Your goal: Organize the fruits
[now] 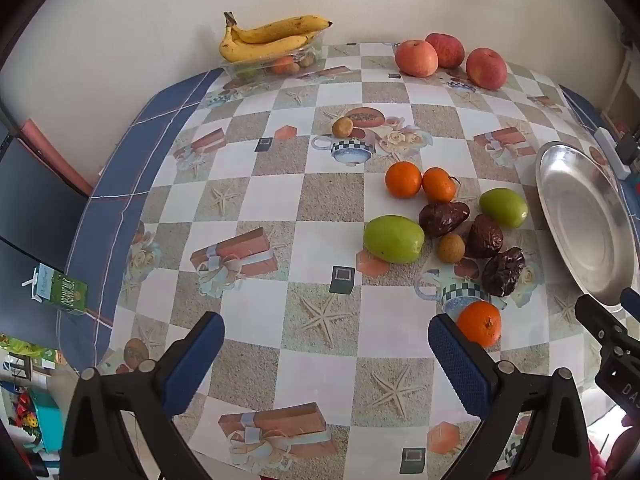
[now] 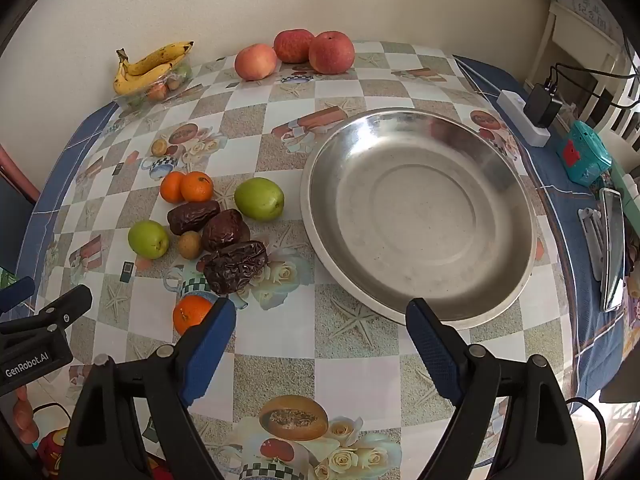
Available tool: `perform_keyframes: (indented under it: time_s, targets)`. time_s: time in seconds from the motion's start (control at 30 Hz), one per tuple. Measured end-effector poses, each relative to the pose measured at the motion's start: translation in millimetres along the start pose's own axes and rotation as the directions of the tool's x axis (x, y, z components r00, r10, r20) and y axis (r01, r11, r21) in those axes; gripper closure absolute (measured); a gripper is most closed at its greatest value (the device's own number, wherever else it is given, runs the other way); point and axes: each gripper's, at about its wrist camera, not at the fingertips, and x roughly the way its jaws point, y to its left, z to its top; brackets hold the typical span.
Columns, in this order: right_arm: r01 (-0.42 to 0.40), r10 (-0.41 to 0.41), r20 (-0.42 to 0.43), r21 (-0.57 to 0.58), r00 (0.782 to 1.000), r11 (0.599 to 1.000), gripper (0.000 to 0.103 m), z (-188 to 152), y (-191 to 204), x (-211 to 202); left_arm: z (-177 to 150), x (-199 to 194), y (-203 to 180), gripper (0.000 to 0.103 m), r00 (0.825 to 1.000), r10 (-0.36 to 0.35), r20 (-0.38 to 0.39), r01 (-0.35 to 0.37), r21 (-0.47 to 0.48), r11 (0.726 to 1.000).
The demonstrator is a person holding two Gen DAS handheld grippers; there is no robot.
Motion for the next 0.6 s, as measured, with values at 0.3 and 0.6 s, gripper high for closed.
perform_keyframes:
  time_s: [0.3,0.6]
  targets:
    - [0.003,-0.003,0.001,0.001,1.0,1.0,0.015,0.4,0.2,-0.5,0.0,-0.2,0.4,0.0,1.0,-0.003,-0.003,0.003,0.001,1.0]
    - [0.003,-0.003,0.001,-0.001,1.0,1.0,0.015,0.6,0.1,0.0,0.2,0.0,0.0,0.0,1.0,0.001,-0.005,-0.001,0.002,1.0]
